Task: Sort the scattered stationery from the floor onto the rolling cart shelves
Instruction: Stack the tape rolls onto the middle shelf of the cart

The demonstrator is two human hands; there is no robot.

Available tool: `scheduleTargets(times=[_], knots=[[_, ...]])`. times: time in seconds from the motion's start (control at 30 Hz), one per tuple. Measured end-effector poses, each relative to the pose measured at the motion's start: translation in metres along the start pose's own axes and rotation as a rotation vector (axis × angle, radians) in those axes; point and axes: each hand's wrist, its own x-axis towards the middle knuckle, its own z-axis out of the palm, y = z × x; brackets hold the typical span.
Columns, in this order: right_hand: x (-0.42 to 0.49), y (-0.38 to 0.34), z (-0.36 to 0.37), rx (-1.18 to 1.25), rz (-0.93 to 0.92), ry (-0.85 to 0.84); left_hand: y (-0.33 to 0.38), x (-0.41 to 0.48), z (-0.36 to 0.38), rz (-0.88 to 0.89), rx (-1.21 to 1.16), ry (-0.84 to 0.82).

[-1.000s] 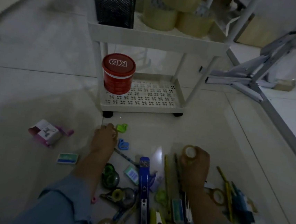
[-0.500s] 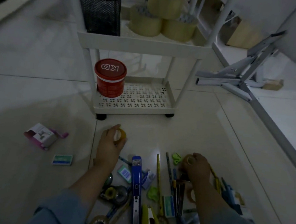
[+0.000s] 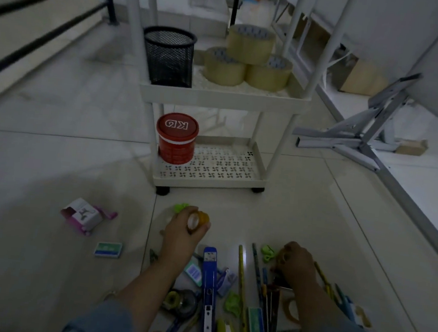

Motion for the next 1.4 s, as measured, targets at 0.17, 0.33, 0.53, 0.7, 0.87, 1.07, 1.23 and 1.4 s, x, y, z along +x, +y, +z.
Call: scheduleTargets(times=[0.17, 0.33, 0.53, 0.7, 0.87, 1.07, 1.23, 1.4], knots=[[-0.013, -0.04, -0.026, 0.535, -0.043, 0.116, 0.015, 0.005, -0.007, -0.146, -0.247, -0.045], [-0.031, -0.123, -0.069, 0.819, -0.388, -0.424, 0.027, 0.008, -0.024, -0.366, -0.759, -0.202], [-0.048, -0.157, -0.059, 0.68, -0.636, -0.5, 0.036, 0.0, -0.034, -0.395, -0.949, -0.374], [-0.051, -0.16, -0.055, 0.644, -0.663, -0.509, 0.037, -0.003, -0.037, -0.407, -0.964, -0.373], [-0.052, -0.162, -0.059, 0.613, -0.654, -0.495, 0.041, -0.005, -0.038, -0.431, -0.969, -0.362], [-0.055, -0.174, -0.063, 0.51, -0.683, -0.469, 0.052, -0.005, -0.038, -0.436, -0.954, -0.376], [-0.056, -0.188, -0.074, 0.344, -0.734, -0.433, 0.063, -0.001, -0.041, -0.461, -0.706, -0.404], [-0.053, -0.21, -0.101, 0.221, -0.751, -0.384, 0.091, 0.01, -0.052, -0.423, -0.612, -0.515]])
